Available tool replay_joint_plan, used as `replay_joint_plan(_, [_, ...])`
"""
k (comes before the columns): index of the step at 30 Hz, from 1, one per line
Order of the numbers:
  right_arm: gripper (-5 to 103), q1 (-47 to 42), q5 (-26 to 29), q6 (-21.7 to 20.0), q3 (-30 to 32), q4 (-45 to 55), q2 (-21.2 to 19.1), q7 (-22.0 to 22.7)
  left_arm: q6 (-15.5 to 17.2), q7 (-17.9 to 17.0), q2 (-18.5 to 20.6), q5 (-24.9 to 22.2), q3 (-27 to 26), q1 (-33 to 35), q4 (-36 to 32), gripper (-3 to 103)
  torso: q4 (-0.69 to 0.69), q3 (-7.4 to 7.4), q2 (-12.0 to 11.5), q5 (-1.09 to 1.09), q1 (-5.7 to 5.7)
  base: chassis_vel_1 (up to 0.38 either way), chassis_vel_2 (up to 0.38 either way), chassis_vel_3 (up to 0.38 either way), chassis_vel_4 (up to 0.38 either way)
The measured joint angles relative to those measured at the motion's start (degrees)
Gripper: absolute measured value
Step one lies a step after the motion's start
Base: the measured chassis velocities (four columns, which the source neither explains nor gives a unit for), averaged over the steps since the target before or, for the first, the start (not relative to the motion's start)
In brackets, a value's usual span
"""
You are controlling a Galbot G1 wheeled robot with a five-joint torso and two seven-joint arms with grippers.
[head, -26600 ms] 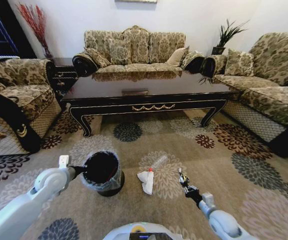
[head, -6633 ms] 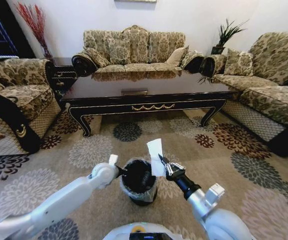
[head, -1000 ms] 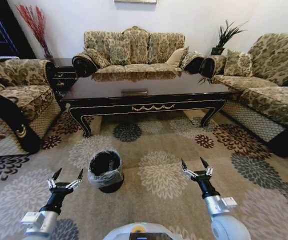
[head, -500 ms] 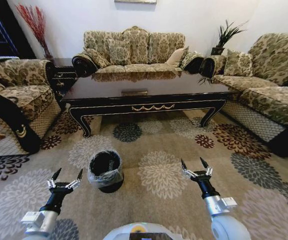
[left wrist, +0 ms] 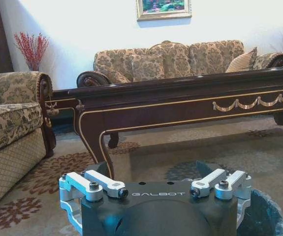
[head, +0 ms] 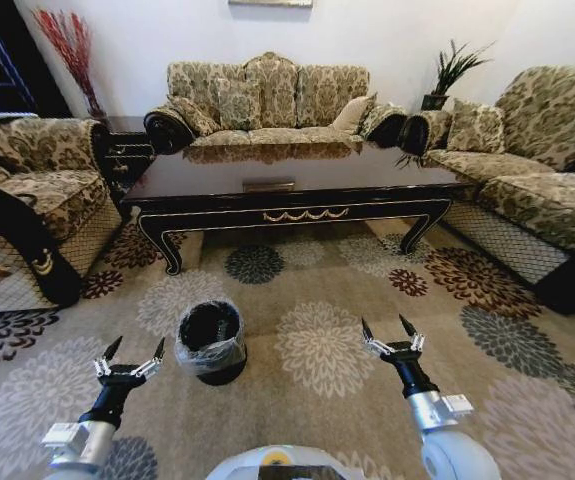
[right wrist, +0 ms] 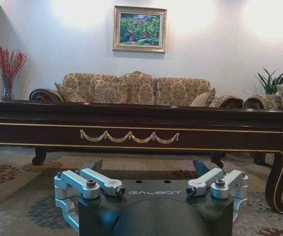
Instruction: Move to the front of the table and pick up the trash from the floor, then place it into the trash bin.
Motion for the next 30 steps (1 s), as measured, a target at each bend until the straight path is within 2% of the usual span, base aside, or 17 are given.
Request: replay_joint_plan(30, [100,0.0,0.0,0.0,0.0,0.0,0.0,0.0,0.0,0.0,0.0,0.0,0.0,0.0,0.0,100,0.0,0.0,0.0,0.0,0.0,0.084,-0.087,-0.088,0.089])
